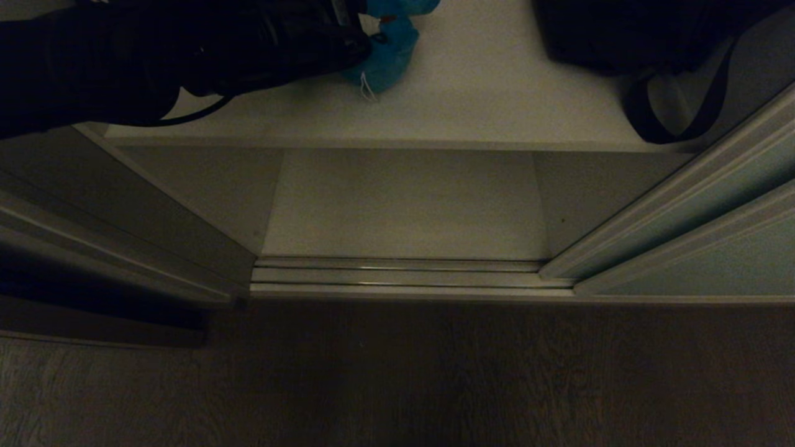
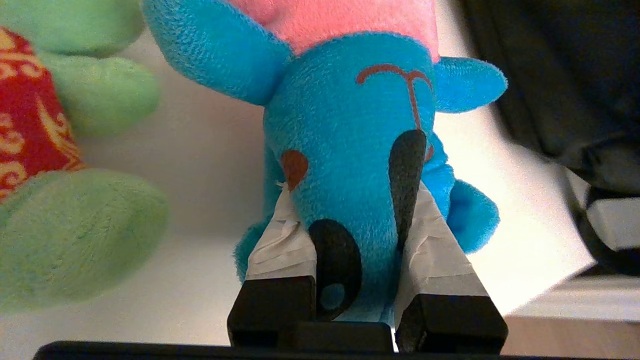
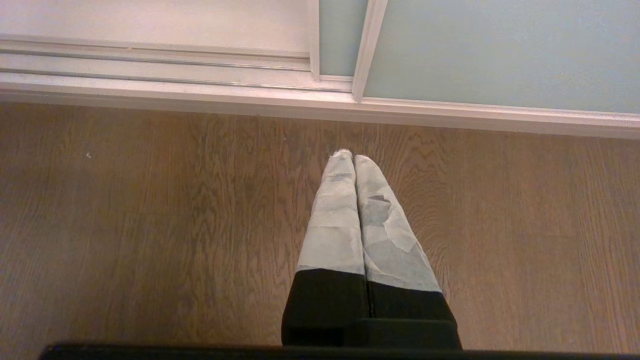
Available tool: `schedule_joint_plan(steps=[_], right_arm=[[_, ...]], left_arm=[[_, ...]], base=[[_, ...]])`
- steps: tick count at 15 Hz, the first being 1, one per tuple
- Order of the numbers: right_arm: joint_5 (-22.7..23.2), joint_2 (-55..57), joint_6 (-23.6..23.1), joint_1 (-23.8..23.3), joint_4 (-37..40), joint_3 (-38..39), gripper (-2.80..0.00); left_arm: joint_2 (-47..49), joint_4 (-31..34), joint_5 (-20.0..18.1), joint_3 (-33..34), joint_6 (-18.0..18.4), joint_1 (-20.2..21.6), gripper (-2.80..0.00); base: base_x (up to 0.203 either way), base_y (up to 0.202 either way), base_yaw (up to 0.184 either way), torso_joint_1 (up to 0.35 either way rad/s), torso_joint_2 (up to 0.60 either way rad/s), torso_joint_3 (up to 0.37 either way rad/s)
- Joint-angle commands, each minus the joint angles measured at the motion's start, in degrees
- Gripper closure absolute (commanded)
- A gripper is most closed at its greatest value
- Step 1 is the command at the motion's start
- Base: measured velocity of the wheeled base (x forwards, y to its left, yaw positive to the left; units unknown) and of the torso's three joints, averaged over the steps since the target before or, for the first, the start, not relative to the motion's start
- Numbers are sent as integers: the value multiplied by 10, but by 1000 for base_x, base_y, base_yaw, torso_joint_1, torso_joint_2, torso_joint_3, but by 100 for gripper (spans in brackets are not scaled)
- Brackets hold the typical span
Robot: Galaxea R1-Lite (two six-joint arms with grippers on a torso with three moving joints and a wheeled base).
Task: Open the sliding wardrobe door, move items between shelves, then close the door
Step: Place the blue doll on the higher shelf, then close the door
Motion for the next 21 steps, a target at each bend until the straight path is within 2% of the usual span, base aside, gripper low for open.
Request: schedule_joint_plan(steps=[1,4,5,12,16,18,19,20,21], right_arm=[[0,0,0,0,0,0,0],[0,0,0,0,0,0,0],[0,0,0,0,0,0,0],[0,0,0,0,0,0,0],[0,0,0,0,0,0,0],[0,0,0,0,0,0,0],[0,0,0,-1,0,0,0],[0,0,0,0,0,0,0],[0,0,0,0,0,0,0]], left_arm=[[2,0,14,0,-3,1,0],[0,-11,26,-1,-4,1,0],[2,-22,26,-1,-2,1,-280],[12,-37,28,0,2,3,-280],[-31,-67,26,0,0,3,-280],[-59,-49,28,1,1,2,-280],[-74,-9,30,2,7,2,-280],[-93,48,30,3,12,2,0],[-111,111,31,5,18,2,0]], base=[[0,0,0,0,0,0],[0,0,0,0,0,0],[0,0,0,0,0,0],[0,0,0,0,0,0],[0,0,0,0,0,0],[0,0,0,0,0,0],[0,0,0,0,0,0],[0,0,0,0,0,0],[0,0,0,0,0,0]])
